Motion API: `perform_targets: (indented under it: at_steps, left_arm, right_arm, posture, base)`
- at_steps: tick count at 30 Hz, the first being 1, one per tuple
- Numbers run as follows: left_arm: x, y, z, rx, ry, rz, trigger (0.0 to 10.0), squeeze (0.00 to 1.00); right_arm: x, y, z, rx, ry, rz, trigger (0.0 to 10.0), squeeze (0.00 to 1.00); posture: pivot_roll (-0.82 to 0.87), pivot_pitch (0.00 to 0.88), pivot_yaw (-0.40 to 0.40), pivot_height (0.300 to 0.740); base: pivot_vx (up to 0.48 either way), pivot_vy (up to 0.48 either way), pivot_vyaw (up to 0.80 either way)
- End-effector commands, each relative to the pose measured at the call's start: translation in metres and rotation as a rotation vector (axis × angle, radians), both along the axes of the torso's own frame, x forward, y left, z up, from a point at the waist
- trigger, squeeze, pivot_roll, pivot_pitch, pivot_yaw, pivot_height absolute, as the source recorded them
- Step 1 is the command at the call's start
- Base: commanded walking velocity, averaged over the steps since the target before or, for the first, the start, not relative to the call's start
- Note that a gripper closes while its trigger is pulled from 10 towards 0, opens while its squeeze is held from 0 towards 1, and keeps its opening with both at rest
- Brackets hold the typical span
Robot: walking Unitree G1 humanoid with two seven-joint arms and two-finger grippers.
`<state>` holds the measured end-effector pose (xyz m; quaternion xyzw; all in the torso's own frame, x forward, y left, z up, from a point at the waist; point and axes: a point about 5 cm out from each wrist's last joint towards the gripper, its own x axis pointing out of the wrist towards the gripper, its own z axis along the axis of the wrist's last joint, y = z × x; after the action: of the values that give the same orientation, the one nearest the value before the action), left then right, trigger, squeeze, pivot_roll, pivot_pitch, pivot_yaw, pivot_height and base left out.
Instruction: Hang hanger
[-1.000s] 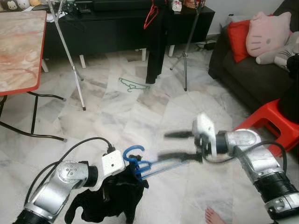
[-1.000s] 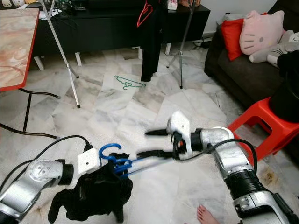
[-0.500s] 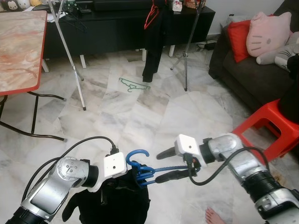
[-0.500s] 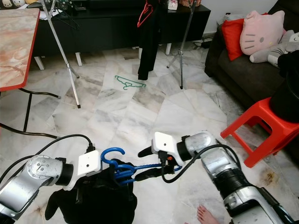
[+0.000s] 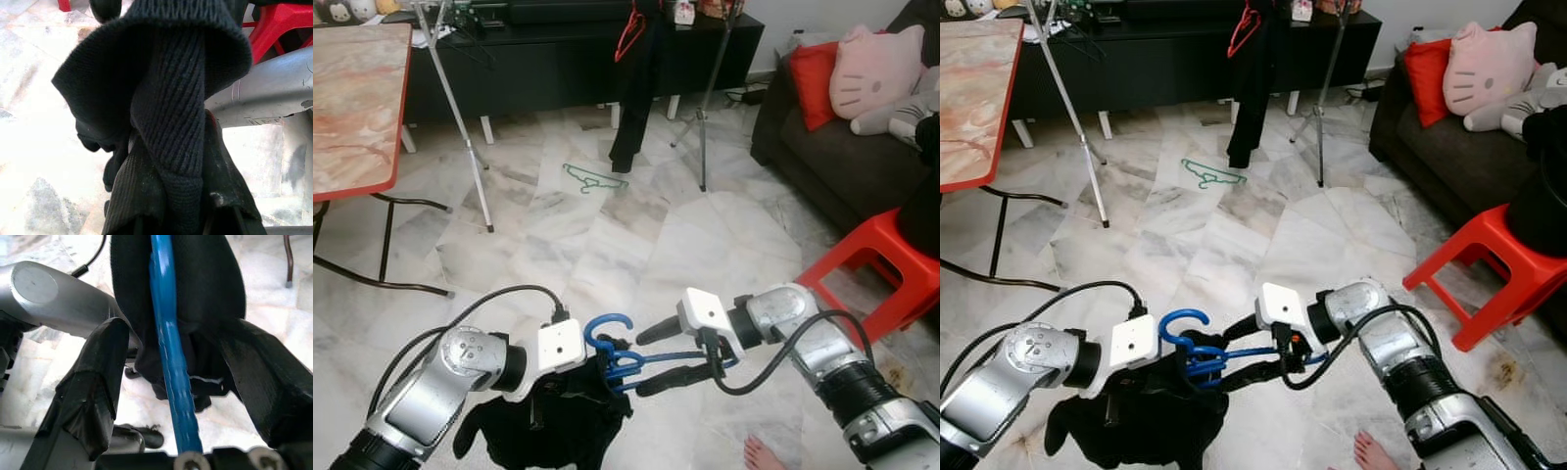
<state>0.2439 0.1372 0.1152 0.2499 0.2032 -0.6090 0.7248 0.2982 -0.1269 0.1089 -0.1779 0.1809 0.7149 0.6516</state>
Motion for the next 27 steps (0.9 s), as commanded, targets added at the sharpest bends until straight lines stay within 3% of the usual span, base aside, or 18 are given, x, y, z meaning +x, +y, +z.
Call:
perform_targets:
  at_steps: [1, 2, 4, 5, 27]
  left_arm:
    - [0.0007, -0.0071, 0.0075, -0.019, -0.031, -0.028, 10.0, 0.00]
    - [0.0007, -0.0071, 0.0075, -0.019, -0.031, -0.028, 10.0, 0.00]
    - [0.0012, -0.0074, 0.0078, -0.019, -0.032, -0.026, 10.0, 0.00]
    - [0.0014, -0.0075, 0.0079, -0.019, -0.032, -0.025, 10.0, 0.00]
    - [0.0033, -0.0069, 0.0076, -0.022, -0.034, -0.007, 10.0, 0.00]
  right_arm:
    - [-0.0014, -0.0023, -0.0016, 0.004, 0.022, 0.003, 9.3, 0.00]
    - [-0.0014, -0.0023, -0.0016, 0.004, 0.022, 0.003, 9.3, 0.00]
    - [-0.0011, -0.0023, -0.0015, 0.012, 0.026, -0.002, 2.8, 0.00]
    - [-0.0007, -0.0024, -0.0013, 0.018, 0.031, -0.010, 0.0, 0.00]
    - [-0.0003, -0.0041, -0.0069, -0.020, 0.025, -0.018, 0.0, 0.00]
  posture:
    - [0.00, 0.085, -0.091, 0.740]
    - [0.00, 0.085, -0.091, 0.740]
    - [0.00, 0.089, -0.094, 0.740]
    - [0.00, 0.089, -0.094, 0.740]
    - [0.00, 0.106, -0.099, 0.740]
  base:
    - [0.000, 0.000, 0.00]
    - [0.000, 0.000, 0.00]
    - [0.000, 0.000, 0.00]
    - [0.000, 0.000, 0.00]
    - [0.000, 0.000, 0.00]
